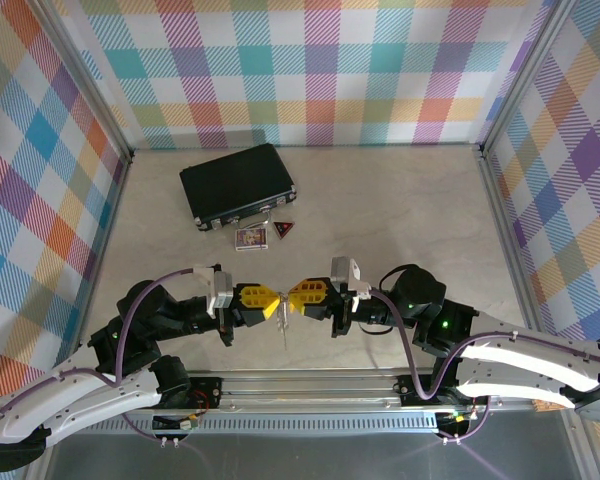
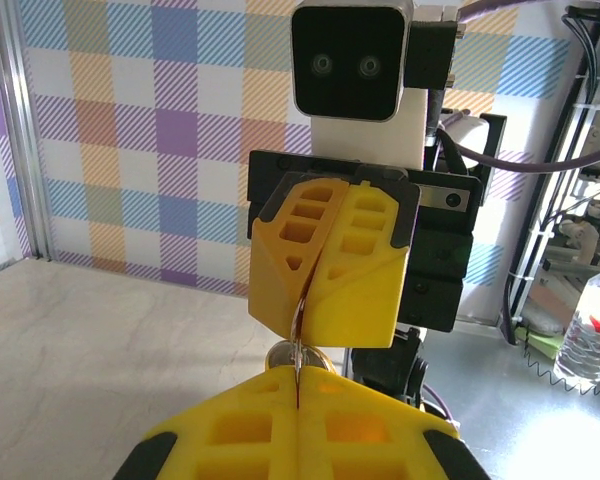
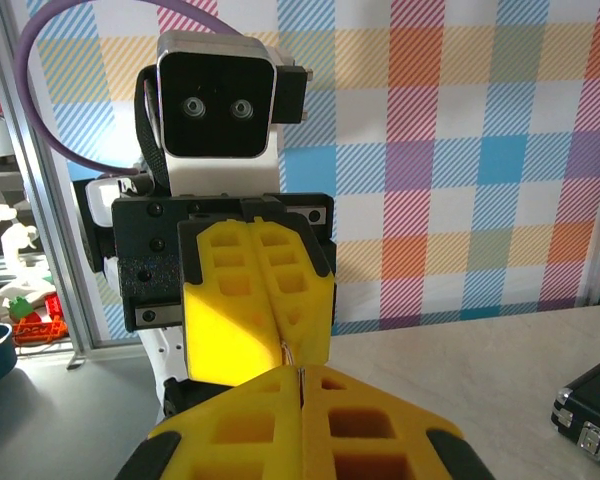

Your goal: Put the keys on the keyring

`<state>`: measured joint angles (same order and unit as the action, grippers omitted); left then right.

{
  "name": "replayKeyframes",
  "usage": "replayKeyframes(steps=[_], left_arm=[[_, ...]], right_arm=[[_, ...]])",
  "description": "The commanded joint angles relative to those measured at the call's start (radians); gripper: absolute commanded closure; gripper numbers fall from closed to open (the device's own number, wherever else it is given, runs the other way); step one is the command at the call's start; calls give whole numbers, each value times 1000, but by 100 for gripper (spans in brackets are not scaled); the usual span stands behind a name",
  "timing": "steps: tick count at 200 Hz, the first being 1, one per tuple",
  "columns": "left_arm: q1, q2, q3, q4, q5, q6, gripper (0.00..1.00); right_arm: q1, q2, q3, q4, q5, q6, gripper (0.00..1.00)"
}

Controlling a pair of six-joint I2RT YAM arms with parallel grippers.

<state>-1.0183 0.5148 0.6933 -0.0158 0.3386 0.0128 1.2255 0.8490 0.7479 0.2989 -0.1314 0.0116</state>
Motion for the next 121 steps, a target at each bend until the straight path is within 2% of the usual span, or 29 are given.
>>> replayKeyframes(steps=[1, 121], left_arm=[[9, -19, -3, 50, -15, -13, 100], [9, -19, 3, 50, -7, -13, 100]], right_arm=[[9, -20, 0, 59, -13, 10, 100], [7, 1, 8, 49, -23, 11, 100]])
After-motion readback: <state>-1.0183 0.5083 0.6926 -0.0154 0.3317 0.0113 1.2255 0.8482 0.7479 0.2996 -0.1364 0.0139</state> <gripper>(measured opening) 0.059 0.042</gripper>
